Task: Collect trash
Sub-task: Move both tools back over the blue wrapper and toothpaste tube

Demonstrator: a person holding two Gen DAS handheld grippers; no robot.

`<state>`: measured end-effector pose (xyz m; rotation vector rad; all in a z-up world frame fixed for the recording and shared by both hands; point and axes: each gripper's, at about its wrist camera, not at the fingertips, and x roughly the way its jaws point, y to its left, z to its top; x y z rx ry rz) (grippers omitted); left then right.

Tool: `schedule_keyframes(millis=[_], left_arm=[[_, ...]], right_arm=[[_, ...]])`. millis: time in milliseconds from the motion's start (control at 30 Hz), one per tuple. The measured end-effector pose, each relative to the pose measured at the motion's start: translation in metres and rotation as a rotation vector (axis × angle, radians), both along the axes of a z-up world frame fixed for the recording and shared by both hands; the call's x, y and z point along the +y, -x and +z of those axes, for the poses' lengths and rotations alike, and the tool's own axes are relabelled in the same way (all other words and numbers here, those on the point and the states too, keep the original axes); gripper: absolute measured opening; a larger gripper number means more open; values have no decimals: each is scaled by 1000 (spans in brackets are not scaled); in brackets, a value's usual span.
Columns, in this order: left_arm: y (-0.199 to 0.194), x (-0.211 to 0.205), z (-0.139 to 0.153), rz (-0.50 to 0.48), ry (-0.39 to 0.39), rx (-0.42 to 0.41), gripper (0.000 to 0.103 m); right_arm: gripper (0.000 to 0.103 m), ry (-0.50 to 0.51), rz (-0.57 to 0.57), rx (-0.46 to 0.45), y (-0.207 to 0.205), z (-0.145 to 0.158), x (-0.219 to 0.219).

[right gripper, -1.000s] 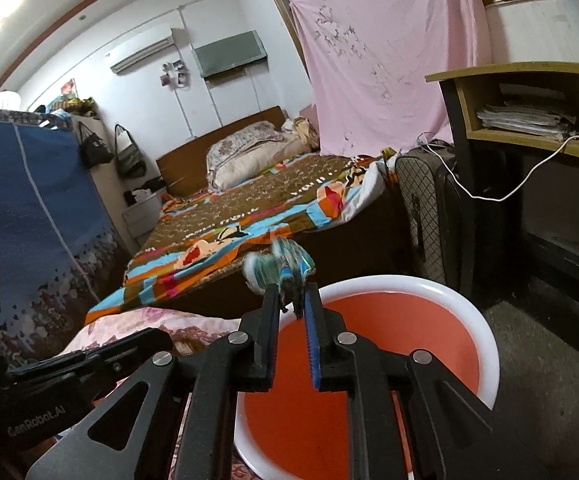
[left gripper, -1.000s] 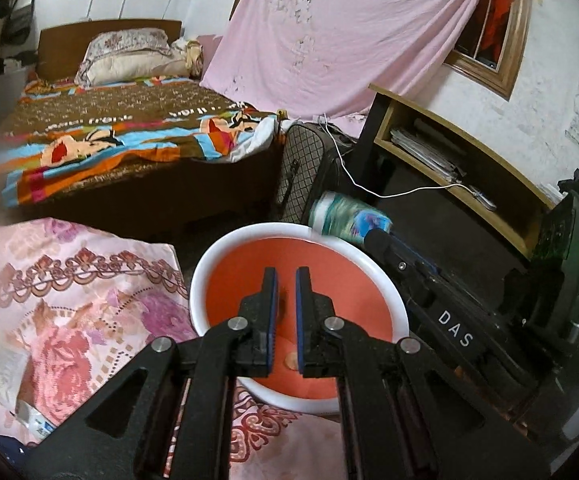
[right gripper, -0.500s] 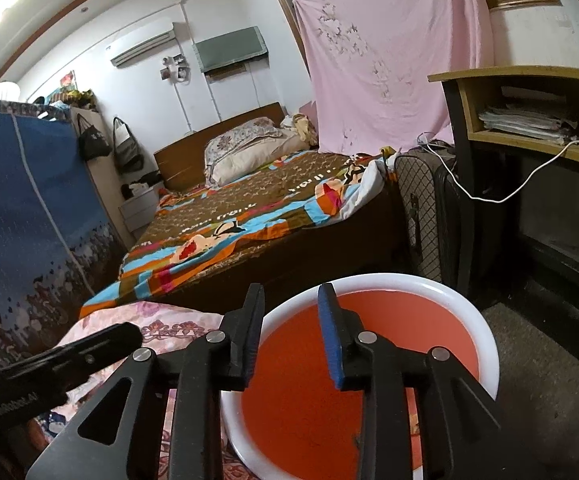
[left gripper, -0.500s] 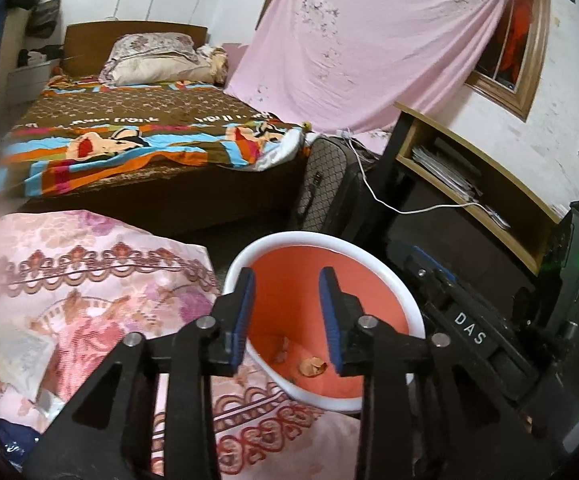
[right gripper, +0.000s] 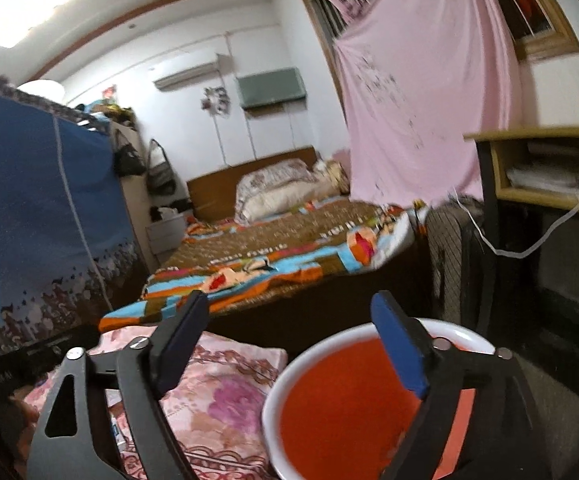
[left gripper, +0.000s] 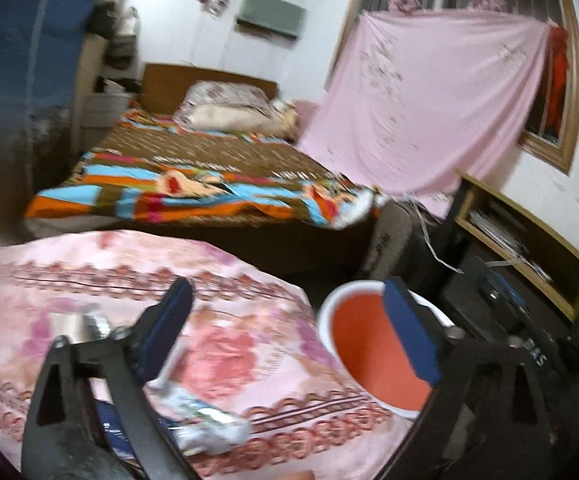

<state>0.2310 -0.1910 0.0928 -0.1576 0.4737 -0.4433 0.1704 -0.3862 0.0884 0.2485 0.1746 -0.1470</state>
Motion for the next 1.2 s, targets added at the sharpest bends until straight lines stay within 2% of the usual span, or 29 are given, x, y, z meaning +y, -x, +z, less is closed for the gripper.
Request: schedule_keyframes(millis=[33,67,333,567,867,1200], left_arm=[[4,9,2,37,1,-22,92],[7,14,3,60,1,-39,92],[43,76,4,227,-27,-140,92],[65,116,-4,313,-63,-164,92],[85,140,-17,363,-128,-199,92],[87,141,-31,344,-144,-159,92]], right_arm=[[100,15,8,-14,1,2,5],[103,24,14,-24,2,2,9],[103,118,105,-106,12,9,43],[103,182,190,-185,24,12,76],[103,292,297,-146,20,0,117],[103,355,364,-69,10,-16,138]])
